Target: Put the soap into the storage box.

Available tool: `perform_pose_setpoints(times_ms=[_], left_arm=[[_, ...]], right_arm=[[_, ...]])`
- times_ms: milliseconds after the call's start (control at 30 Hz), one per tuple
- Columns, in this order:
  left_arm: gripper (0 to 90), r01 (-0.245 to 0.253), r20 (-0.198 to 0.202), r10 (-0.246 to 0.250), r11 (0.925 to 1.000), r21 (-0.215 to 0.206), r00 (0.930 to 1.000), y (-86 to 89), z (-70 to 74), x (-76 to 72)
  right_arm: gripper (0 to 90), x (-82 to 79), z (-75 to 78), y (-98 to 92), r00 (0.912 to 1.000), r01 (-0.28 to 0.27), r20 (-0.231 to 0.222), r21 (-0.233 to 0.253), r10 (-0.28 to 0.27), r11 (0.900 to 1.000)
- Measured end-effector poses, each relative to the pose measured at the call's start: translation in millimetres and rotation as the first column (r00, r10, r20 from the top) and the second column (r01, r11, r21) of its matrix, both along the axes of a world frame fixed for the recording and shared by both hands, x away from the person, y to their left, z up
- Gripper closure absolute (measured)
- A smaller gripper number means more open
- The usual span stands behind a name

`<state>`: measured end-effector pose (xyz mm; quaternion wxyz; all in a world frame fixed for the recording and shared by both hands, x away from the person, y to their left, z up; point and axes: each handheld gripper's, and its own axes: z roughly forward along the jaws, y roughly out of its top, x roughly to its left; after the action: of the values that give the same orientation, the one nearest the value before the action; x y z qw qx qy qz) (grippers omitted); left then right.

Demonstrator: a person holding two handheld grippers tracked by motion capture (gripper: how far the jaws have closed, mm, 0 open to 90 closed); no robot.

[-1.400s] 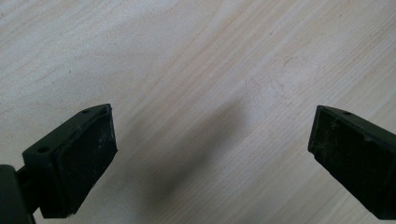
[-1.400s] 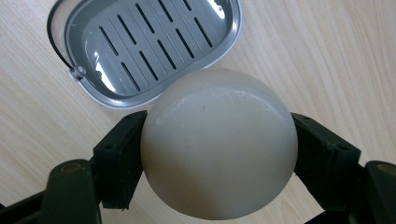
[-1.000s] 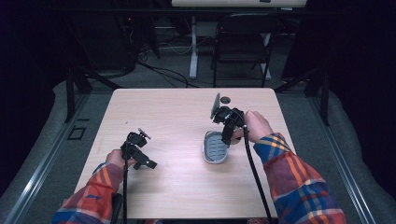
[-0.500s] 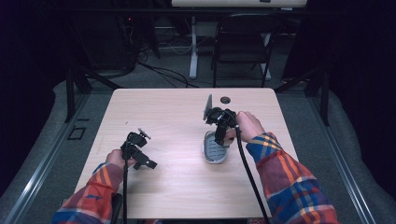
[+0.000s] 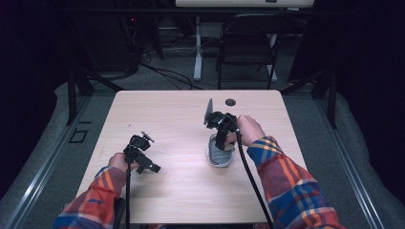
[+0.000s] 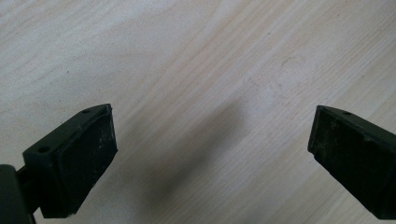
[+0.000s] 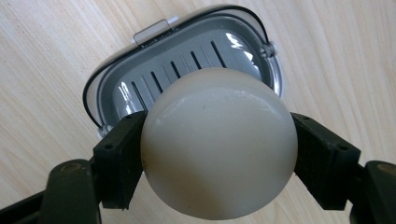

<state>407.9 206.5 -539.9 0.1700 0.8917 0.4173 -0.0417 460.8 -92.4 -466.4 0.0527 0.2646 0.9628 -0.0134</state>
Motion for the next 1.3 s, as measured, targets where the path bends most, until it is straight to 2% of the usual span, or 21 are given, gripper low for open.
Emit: perform_pose_setpoints(times_ms=[300,867,933,1300], left_arm=[[1.1,0.004,0.001,-0.004,1.0000,0.000,1.0000,0.2,0.2,0.0],[1.1,-0.001,-0.003,0.001,1.0000,-0.003,1.0000,0.9,-0.3,-0.1],[1.2,0.000,-0.005,0.000,1.0000,-0.003,1.0000,0.7,-0.3,-0.1],[1.2,0.003,-0.006,-0.003,1.0000,0.002,1.0000,-0.2,-0.5,0.0]], right_arm=[[24.7,1.7,-6.6,4.8,0.9999,0.000,-0.011,0.006,0.000,1.000],[24.6,0.8,-33.7,10.4,0.9988,-0.021,-0.045,-0.006,0.020,1.000],[24.6,0.8,-34.5,10.1,0.9988,-0.027,-0.042,-0.015,0.026,1.000],[24.4,-0.5,-39.3,5.2,0.9991,-0.029,-0.030,0.009,0.030,1.000]])
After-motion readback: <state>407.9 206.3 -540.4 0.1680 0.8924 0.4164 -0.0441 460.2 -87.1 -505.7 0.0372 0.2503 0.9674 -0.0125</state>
